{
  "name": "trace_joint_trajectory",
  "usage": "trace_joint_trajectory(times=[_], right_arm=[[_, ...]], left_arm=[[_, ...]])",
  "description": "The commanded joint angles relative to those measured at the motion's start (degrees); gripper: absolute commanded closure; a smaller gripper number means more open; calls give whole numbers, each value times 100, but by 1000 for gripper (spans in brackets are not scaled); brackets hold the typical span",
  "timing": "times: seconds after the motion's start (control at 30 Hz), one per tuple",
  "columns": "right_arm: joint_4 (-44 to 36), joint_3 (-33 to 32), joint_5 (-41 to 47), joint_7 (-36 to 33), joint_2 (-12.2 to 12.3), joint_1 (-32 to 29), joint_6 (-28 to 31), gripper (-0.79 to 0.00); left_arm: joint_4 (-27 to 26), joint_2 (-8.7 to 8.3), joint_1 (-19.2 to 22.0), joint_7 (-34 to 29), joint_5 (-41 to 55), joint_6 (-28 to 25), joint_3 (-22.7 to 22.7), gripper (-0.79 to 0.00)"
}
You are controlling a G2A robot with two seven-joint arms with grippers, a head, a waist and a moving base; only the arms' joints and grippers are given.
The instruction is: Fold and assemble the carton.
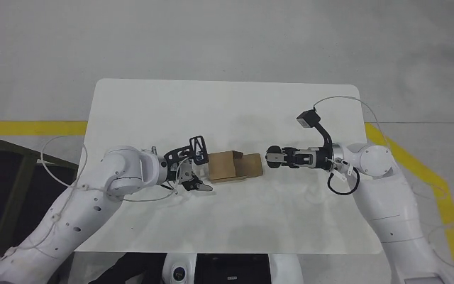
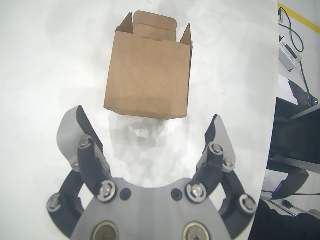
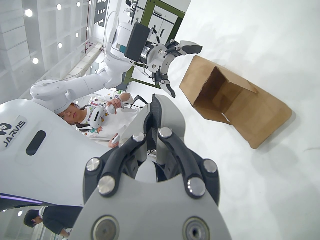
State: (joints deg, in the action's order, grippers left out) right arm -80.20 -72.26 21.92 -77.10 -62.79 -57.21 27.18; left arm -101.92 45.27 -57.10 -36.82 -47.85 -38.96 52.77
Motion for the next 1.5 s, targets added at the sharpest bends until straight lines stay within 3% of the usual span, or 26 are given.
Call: trace_joint_trajectory(times=[0.0,0.2,0.43,0.53,0.83,0.93,1.27,1.47], right_arm=[[0,0,0,0,0,0,0,0],[0,0,0,0,0,0,0,0],[0,0,0,0,0,0,0,0],[0,0,0,0,0,0,0,0],[0,0,0,0,0,0,0,0],[-125,37,-284,172,21,-79,-297,0],[-102,620,-831,-229,34,-45,-1298,0],[-67,839,-1227,104,31,-105,-1437,0]], left_arm=[[21,1,-63,201,-106,93,59,-785],[63,8,-403,1442,-977,457,240,-785],[286,28,-773,2896,-1507,236,295,-785],[406,40,-882,3234,-1607,116,298,-785],[803,162,-953,3827,-1940,276,139,-785],[858,224,-888,3979,-1970,390,83,-785],[1187,452,-623,4315,-2010,533,-199,-785],[1320,561,-519,4395,-2020,514,-310,-785]])
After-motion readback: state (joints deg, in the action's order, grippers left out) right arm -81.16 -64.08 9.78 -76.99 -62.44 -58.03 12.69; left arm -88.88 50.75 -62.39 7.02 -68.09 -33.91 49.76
